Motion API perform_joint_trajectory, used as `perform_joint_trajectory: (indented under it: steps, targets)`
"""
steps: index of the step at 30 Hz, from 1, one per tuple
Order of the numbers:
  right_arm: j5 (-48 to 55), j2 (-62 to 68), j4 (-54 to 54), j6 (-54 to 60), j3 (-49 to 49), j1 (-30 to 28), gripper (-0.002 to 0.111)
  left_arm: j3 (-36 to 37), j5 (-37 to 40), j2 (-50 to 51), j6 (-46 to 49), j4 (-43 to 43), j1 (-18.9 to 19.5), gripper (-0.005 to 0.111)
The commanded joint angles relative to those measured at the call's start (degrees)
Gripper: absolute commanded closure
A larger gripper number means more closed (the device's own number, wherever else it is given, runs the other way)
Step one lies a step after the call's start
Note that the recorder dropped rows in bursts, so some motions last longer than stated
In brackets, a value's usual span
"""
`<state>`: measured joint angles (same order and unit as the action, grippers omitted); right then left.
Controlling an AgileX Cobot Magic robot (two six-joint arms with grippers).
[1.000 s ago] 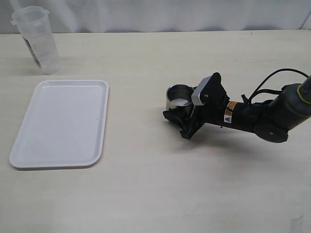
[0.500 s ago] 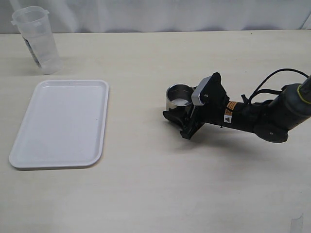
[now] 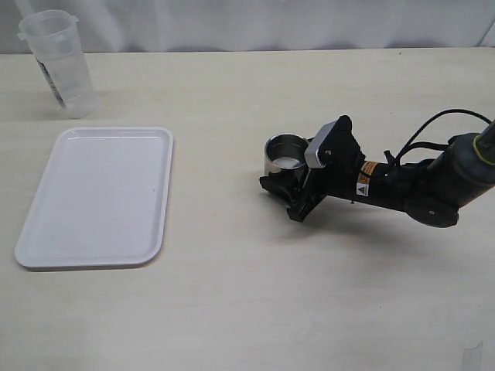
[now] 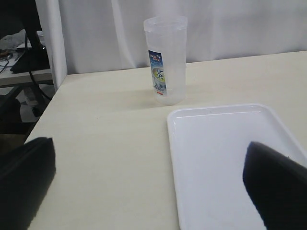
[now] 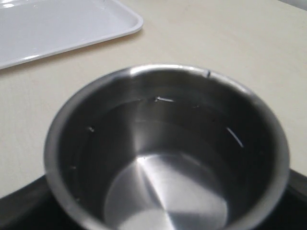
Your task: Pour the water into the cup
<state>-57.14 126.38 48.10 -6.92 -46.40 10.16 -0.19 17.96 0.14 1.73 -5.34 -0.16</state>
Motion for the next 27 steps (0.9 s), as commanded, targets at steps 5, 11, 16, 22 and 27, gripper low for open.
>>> perform_joint_trajectory:
  steps: [5, 11, 16, 22, 27]
  targets:
    - [-2.6, -0.3, -0.3, 0.1, -0.3, 0.0, 0.104, 0.2, -0.1, -0.1, -0.5, -0.1, -0.4, 0.022]
    - [-2.6, -0.3, -0.3, 0.1, -0.3, 0.0, 0.104, 0.2, 0.0, -0.1, -0.5, -0.1, -0.4, 0.065]
    - [-2.6, -0.3, -0.3, 0.1, -0.3, 0.0, 0.104, 0.2, 0.0, -0.1, -0.5, 0.1, -0.4, 0.092]
    - [-2.6, -0.3, -0.3, 0.1, -0.3, 0.0, 0.104, 0.2, 0.0, -0.1, -0.7, 0.2, -0.4, 0.107]
    - [-2.6, -0.3, -0.3, 0.1, -0.3, 0.0, 0.104, 0.2, 0.0, -0.1, -0.7, 0.2, -0.4, 0.107]
